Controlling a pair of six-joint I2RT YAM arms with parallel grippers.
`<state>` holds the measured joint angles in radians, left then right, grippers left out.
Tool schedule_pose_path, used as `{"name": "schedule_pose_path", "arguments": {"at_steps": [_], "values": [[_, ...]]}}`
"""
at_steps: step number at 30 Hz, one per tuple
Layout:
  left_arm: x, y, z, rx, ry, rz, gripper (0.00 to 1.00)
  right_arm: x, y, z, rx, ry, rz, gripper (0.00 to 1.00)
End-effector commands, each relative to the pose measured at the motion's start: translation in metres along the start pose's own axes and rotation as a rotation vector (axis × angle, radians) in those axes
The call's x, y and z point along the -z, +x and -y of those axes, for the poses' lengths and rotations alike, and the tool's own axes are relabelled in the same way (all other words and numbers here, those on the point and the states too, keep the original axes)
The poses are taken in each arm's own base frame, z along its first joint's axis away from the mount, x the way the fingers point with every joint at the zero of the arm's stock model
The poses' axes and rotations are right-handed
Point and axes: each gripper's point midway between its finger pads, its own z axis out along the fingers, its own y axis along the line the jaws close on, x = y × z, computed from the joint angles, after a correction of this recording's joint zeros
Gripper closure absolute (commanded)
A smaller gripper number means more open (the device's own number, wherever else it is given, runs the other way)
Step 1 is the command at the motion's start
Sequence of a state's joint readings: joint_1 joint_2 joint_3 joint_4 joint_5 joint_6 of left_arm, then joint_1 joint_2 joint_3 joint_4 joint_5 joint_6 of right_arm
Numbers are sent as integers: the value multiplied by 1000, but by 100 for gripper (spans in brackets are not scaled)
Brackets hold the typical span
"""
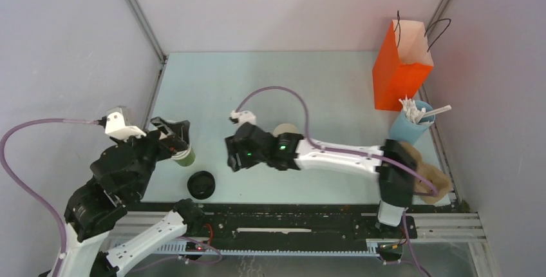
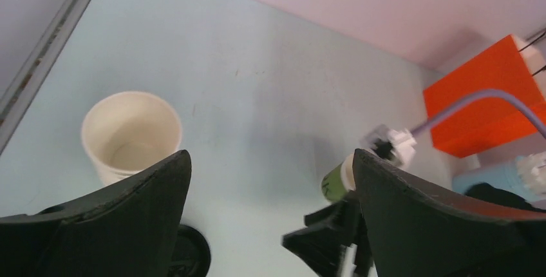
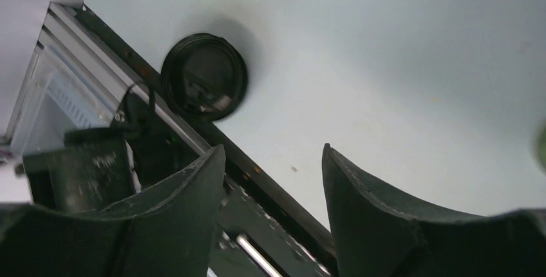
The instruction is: Pack the takeout coffee
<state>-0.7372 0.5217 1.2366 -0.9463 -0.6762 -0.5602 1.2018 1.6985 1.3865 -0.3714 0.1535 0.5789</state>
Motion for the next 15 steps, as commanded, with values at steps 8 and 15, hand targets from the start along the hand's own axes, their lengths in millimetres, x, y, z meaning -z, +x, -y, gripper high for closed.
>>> {"name": "schedule_pose_path", "arguments": {"at_steps": [8, 15], "values": [[3, 31, -28, -116, -74, -85, 0, -96, 39, -58, -72, 77, -123, 40], [8, 29, -28, -100, -44, -69, 0, -122, 57, -61, -75, 94, -174, 53]]}}
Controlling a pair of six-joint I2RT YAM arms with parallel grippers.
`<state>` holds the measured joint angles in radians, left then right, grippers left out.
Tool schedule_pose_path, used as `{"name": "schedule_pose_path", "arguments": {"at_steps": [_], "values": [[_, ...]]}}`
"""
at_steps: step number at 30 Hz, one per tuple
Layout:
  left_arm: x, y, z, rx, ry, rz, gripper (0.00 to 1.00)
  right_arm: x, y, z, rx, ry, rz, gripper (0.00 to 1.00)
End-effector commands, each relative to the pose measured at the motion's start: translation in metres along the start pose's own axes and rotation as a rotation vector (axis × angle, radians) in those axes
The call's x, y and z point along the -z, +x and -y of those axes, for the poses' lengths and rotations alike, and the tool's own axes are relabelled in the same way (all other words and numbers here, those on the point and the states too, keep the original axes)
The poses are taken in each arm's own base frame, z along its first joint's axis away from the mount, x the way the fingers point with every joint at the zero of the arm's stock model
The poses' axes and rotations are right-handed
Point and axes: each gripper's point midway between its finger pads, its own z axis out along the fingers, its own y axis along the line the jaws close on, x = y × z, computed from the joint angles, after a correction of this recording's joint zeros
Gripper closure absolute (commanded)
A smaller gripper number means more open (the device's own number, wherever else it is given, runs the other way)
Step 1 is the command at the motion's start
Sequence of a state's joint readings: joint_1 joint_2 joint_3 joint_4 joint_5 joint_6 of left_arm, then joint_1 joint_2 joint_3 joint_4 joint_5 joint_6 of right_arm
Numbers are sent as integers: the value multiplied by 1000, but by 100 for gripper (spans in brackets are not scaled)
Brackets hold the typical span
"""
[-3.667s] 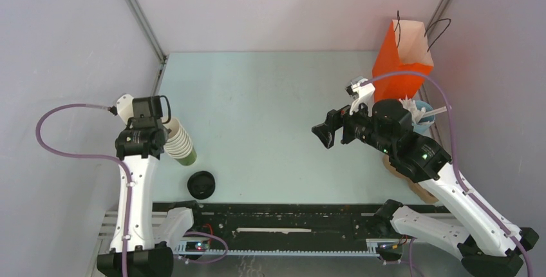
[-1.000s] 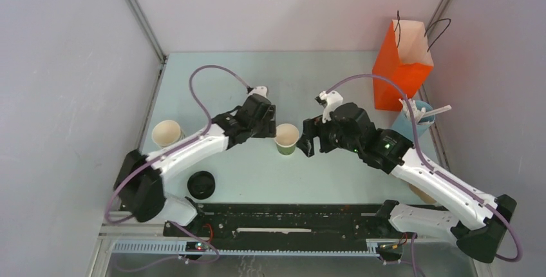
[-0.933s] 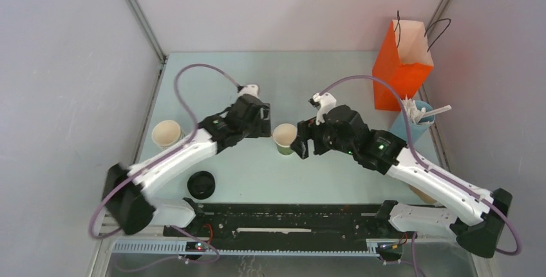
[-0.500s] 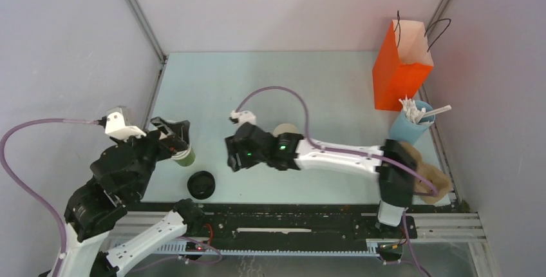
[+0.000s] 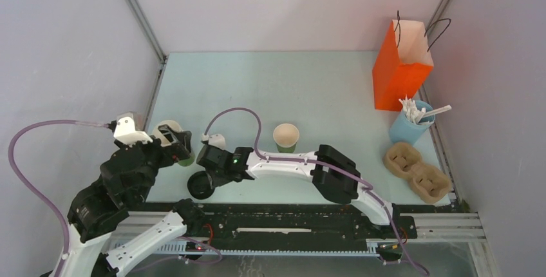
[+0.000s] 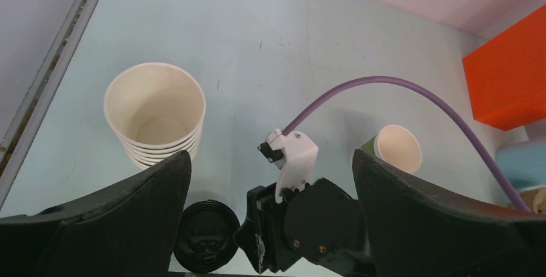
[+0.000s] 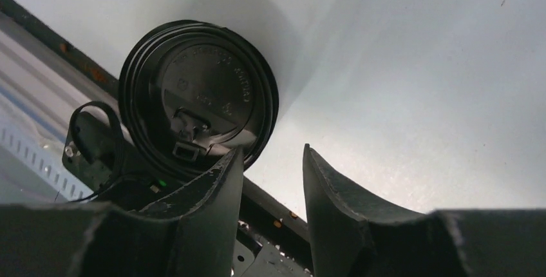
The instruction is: Pack the takeout coffee
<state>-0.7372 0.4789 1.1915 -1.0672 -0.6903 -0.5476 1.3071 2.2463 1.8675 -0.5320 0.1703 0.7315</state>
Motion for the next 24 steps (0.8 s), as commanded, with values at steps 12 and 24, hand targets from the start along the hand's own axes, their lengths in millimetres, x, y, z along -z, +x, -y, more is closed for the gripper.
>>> {"name": "schedule_pose_path", "arguments": {"at_steps": [12, 24], "values": [[1, 5, 2, -6, 37, 1, 0, -13, -12, -12, -10, 42, 11, 72], [1, 6, 1, -9, 37, -1, 0, -4, -22, -11, 33, 86, 48, 98]]}}
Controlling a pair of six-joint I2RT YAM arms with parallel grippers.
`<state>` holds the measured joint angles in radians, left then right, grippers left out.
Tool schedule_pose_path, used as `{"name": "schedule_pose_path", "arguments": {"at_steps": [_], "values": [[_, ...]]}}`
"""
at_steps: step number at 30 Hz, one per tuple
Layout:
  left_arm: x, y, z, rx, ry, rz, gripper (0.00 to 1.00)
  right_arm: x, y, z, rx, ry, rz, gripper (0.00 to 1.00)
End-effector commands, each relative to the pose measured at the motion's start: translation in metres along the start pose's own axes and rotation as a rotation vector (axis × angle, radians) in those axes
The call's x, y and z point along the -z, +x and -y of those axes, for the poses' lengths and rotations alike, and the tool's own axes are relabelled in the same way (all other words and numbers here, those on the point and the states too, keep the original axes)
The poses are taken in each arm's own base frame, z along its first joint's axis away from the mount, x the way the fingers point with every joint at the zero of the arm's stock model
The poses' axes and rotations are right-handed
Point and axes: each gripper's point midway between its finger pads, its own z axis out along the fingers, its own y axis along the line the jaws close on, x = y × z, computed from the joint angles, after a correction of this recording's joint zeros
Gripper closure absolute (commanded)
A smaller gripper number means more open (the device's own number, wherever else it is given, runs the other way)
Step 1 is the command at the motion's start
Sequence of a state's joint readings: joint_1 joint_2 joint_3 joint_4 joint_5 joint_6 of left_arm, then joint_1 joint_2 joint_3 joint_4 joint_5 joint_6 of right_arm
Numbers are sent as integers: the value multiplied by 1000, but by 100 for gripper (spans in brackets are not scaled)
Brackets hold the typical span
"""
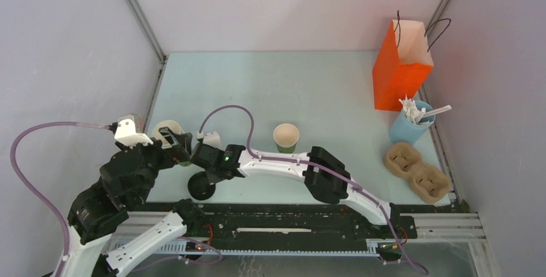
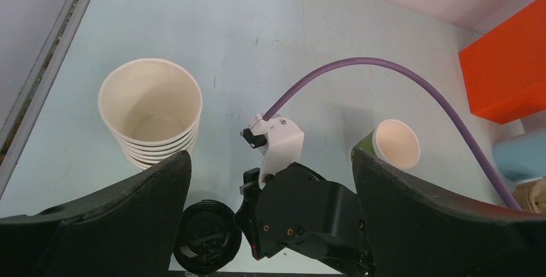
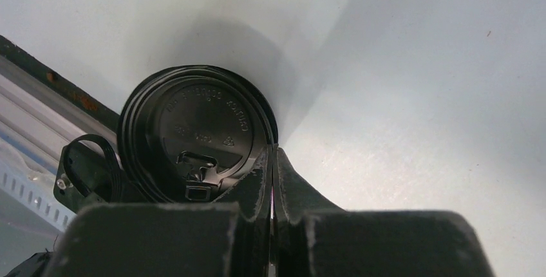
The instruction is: Pack the takeout coffee
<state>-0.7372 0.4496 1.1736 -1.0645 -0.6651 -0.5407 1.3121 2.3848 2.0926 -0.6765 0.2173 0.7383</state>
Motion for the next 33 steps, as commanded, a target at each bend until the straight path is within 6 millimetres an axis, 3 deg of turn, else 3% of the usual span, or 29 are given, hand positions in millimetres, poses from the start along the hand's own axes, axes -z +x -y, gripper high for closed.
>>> {"name": "schedule_pose_path", "arguments": {"at_steps": [1, 7, 19, 23, 25, 28, 33], "values": [[-2, 1, 1, -11, 8, 3, 0, 20, -19, -7, 25, 12, 64, 100], [-2, -1, 3, -7, 11, 7, 0, 50, -39, -16, 28, -24, 115, 100], [-4, 1, 7, -2, 21, -4, 0, 73, -57, -22, -13, -128, 103, 100], [-4, 3, 9, 5, 29, -11, 0, 92, -65, -16, -10, -191, 99, 100], [-6, 7, 14, 7, 45, -27, 0, 108, -73, -4, 1, -237, 111, 100], [-10, 15, 26, 8, 82, -69, 0, 131, -75, 29, 7, -282, 89, 100], [-29, 50, 82, -17, 249, -255, 0, 173, -74, 105, 34, -263, 91, 100]]}}
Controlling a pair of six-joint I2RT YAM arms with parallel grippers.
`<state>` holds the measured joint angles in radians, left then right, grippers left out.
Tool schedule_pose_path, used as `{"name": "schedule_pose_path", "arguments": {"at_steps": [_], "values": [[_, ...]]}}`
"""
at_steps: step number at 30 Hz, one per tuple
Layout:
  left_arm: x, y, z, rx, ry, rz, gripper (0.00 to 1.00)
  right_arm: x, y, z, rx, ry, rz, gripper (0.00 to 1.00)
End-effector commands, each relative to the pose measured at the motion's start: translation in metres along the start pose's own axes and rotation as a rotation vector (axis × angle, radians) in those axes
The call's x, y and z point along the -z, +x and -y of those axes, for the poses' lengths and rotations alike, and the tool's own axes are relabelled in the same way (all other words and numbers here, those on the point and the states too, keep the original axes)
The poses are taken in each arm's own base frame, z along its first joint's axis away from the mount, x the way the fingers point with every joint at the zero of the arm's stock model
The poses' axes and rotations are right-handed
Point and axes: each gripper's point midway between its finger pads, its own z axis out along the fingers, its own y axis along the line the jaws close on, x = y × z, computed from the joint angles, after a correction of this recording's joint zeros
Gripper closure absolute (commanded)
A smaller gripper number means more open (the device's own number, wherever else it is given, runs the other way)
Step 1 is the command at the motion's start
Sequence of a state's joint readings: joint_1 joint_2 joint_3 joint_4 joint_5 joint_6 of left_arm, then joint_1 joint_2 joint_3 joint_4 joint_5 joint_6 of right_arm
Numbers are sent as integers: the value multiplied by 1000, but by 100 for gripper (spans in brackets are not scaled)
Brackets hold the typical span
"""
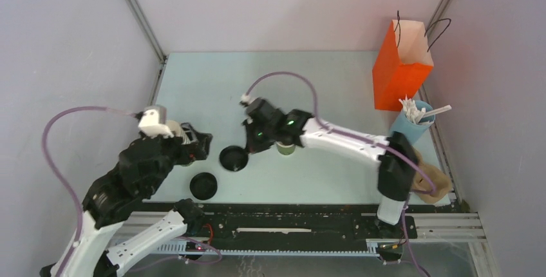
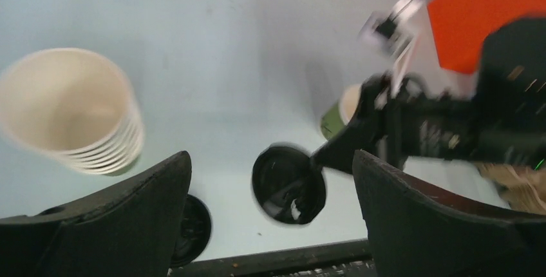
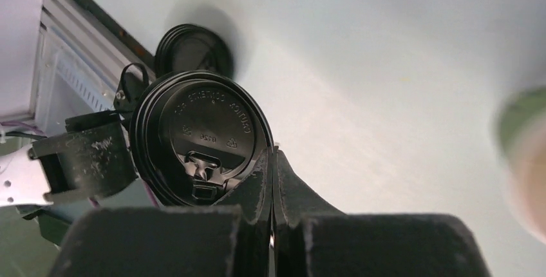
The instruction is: Pack the takeout coffee
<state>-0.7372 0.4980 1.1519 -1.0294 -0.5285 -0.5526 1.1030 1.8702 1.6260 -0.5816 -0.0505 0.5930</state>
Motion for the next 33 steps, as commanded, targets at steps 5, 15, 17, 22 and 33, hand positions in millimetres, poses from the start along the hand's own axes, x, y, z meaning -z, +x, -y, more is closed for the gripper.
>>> {"name": "schedule_pose_path", "arguments": {"at_steps": [5, 15, 17, 22, 33], "values": [[-58, 75, 85, -30, 226, -363, 3, 114, -38, 71, 223, 99, 226, 100], [-83, 83, 127, 25, 326, -411, 27, 145, -40, 84, 316, 193, 308, 100], [-86, 86, 129, 25, 327, -428, 34, 147, -40, 83, 319, 191, 319, 100], [-90, 97, 136, 34, 353, -462, 44, 149, -40, 82, 320, 198, 324, 100], [-102, 108, 131, 11, 307, -487, 60, 157, -41, 75, 331, 187, 352, 100]]}}
